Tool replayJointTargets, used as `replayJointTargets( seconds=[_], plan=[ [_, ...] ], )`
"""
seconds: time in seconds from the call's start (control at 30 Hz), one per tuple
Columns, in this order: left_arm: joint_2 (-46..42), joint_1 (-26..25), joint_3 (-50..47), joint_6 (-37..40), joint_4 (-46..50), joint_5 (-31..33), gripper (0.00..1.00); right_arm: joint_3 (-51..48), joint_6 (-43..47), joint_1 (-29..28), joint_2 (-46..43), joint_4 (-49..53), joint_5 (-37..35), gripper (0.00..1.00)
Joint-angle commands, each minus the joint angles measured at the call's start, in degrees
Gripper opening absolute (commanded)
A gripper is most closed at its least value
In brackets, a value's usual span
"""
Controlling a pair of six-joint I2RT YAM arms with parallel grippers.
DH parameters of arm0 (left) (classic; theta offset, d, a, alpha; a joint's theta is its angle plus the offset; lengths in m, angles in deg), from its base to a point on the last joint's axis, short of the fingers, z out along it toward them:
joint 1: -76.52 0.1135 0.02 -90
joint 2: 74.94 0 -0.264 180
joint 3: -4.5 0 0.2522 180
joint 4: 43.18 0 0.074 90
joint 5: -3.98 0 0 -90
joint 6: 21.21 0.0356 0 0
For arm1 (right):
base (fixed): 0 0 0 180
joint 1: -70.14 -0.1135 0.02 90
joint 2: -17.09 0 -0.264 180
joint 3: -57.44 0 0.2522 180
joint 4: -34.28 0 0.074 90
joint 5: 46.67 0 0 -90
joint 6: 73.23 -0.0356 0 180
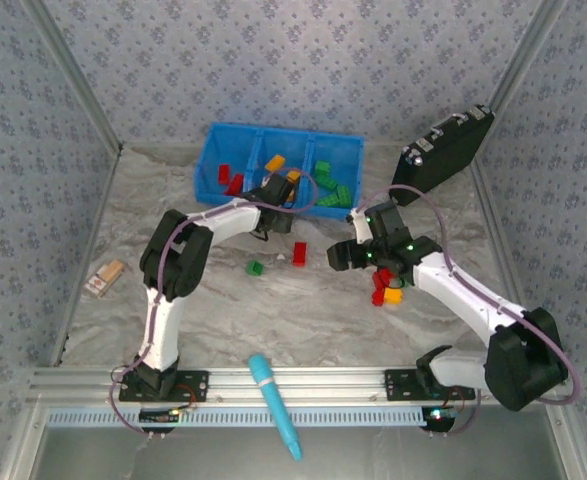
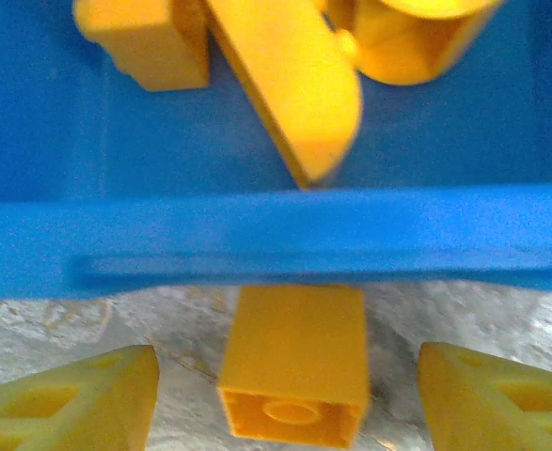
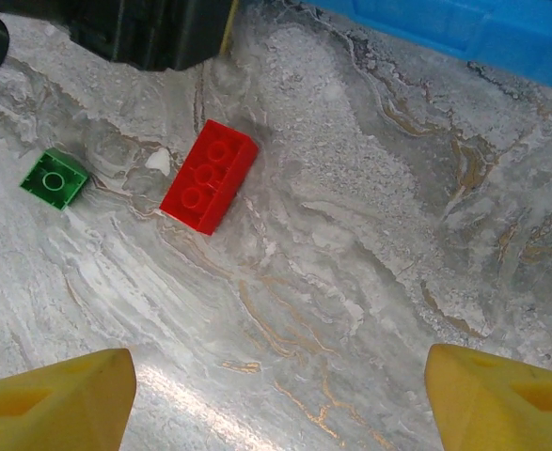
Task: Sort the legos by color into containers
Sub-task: Pick up the lego from the center of the table.
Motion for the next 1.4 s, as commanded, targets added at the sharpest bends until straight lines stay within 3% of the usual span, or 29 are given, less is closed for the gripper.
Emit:
replayJointTargets(
  seconds=[0.0, 0.33, 0.6, 0.97, 1.1, 1.37],
  plan=[
    [1.63, 1.16, 1.22, 1.02, -2.02, -1.28, 0.72, 2.86, -1.36, -0.46, 1.38, 1.75, -1.38, 0.82],
    [4.14, 3.19, 0.94, 0.68, -6.19, -6.77, 0.72, 8.51, -2.07, -3.25, 7.67, 2.87, -3.38, 0.81],
    [4.76, 4.05, -0.17, -1.03, -7.81, -9.58, 0.56, 11.98, -0.85, -5.29, 11.54, 3.57, -4.37, 0.81],
    [4.46, 3.14, -2.2, -2.84, -6.36, -9.08, 0.41, 8.76, -0.62, -5.52, 6.26, 3.06, -7.79, 0.81],
    [2.04, 2.79, -4.35, -3.26, -5.02, -7.74, 0.34, 6.46, -0.66, -5.52, 3.57, 2.45, -8.05, 0.81],
    [-5.84, 1.14, -7.88, -2.64, 0.04, -4.88, 0.31, 2.8, -0.2, -5.3, -2.63, 2.86, -9.55, 0.82]
  ],
)
